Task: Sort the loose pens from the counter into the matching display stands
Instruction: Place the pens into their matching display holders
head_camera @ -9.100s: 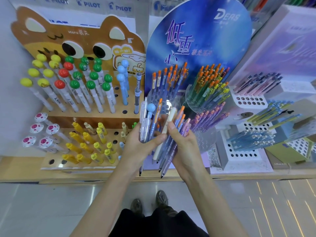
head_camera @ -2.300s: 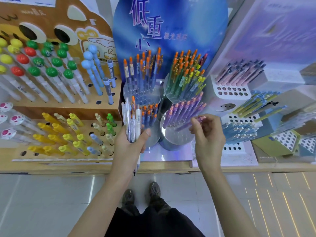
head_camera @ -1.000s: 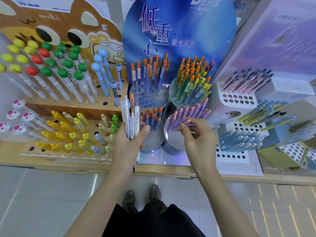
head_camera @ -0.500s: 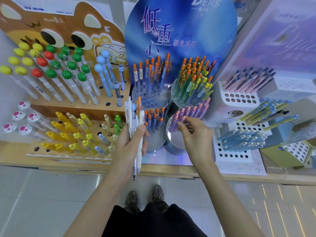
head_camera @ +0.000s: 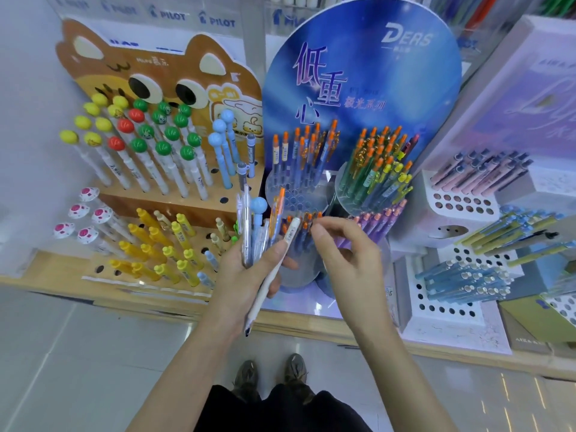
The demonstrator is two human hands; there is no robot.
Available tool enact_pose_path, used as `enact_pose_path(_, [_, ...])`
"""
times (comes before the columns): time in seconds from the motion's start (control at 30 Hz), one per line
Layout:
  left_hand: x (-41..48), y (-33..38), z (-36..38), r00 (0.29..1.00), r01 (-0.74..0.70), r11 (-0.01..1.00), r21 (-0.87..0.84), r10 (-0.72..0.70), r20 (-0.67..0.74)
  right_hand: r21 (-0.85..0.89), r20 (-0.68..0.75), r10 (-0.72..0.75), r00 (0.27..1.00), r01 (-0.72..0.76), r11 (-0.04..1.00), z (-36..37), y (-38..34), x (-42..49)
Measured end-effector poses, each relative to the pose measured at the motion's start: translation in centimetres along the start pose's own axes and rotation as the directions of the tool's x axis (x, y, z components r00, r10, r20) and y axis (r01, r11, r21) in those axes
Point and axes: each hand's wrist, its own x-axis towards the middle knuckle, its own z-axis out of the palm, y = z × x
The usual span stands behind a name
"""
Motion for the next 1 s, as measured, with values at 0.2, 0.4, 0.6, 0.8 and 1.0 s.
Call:
enact_pose_path(0.2, [-1.1, 0.2, -0.6, 0.999, 0.010, 1.000, 0.008, -0.011, 0.047, 0.217, 0.359, 0.191, 0.914, -0.280, 0.935, 2.4, -2.5, 2.6])
enact_pose_path(0.4, [-1.5, -0.5, -1.6, 0.995, 0.042, 0.998, 0.045, -0.046, 0.092, 0.251, 0.100, 0.108, 0.989, -0.130, 0.959, 2.3, -2.5, 3.4])
enact_pose_path(0.6, [-1.9, -1.7, -2.5, 0.994, 0.107, 0.992, 0.072, -0.106, -0.017, 0.187, -0.193, -0.076, 0.978, 0.113, 0.976, 0.6, -2.9, 4.3])
enact_pose_path(0.8, [-1.3, -1.6, -3.4, 0.991, 0.051, 0.990, 0.130, -0.035, -0.126, 0.029, -0.253, -0.024, 0.967, 0.032, 0.999, 0.1, 1.0, 1.4])
enact_pose_path(1.0, [-1.3, -1.4, -4.2, 0.990, 0.048, 0.999, 0.000, -0.048, -0.133, -0.123, -0.201, 0.132, 0.971, -0.159, 0.980, 1.3, 5.1, 0.0])
